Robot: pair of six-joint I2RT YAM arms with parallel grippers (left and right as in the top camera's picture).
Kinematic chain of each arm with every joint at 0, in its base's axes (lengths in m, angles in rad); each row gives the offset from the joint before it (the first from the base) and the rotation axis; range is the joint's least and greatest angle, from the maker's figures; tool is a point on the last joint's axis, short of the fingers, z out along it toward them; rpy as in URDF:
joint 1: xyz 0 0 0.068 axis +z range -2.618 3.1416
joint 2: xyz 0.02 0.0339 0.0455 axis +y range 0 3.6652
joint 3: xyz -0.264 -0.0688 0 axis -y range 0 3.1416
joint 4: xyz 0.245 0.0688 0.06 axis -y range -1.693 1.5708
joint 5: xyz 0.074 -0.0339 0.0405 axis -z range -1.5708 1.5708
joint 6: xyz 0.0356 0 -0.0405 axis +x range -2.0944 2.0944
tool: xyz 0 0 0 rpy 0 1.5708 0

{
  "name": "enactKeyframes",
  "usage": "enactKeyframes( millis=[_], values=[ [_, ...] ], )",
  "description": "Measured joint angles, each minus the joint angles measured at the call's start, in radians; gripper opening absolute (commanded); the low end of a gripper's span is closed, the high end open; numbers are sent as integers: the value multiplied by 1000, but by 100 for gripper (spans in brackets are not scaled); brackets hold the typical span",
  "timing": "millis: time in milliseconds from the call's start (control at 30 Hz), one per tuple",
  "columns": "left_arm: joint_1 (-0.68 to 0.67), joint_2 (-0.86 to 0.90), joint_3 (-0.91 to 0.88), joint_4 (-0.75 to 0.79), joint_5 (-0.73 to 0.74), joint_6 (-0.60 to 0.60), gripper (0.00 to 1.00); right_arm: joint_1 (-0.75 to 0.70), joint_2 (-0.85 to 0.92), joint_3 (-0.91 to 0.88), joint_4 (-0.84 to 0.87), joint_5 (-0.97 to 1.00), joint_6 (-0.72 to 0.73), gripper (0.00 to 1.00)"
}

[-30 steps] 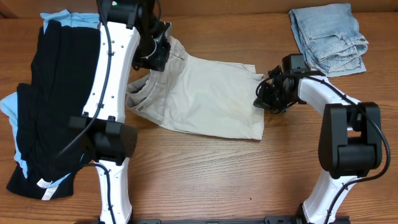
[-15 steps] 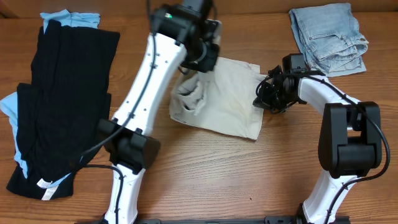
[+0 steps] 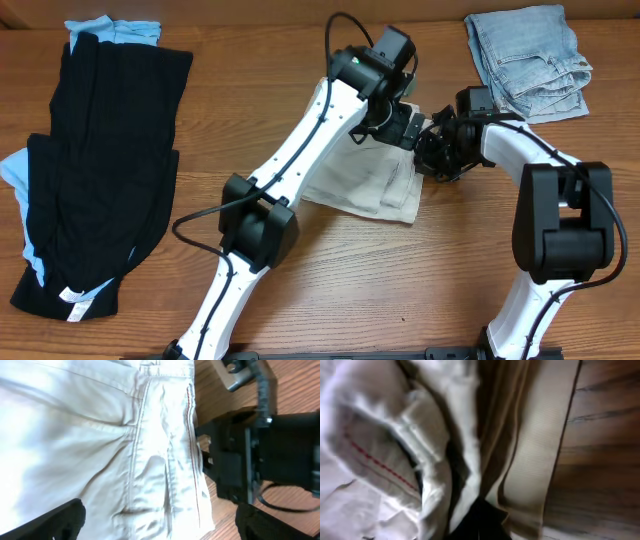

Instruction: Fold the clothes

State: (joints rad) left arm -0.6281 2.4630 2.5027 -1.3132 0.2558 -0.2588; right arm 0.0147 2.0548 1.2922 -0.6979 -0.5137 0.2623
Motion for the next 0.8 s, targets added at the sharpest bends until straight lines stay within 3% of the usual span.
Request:
enactKeyframes(
  millis=[133,200,333,533,600,800],
  values=[
    [9,2,-1,16,6,-6,100,-35,1,24,-58,-20,0,5],
    [19,2,-1,10,10,-6,100,-66,-8,45,-103,-21,2,13],
    [66,-2,2,-38,17,-6,100,-124,-78,58,-181,-2,3,51],
    [198,-51,2,-99,18,5,100,-106,-141,69,-208,12,-30,94],
    [241,-74,6,-113,18,8,100,-76,-136,67,-191,23,-31,100],
    [336,-102,14,-157,17,29,100,52,-87,62,-123,104,-4,100]
  ],
)
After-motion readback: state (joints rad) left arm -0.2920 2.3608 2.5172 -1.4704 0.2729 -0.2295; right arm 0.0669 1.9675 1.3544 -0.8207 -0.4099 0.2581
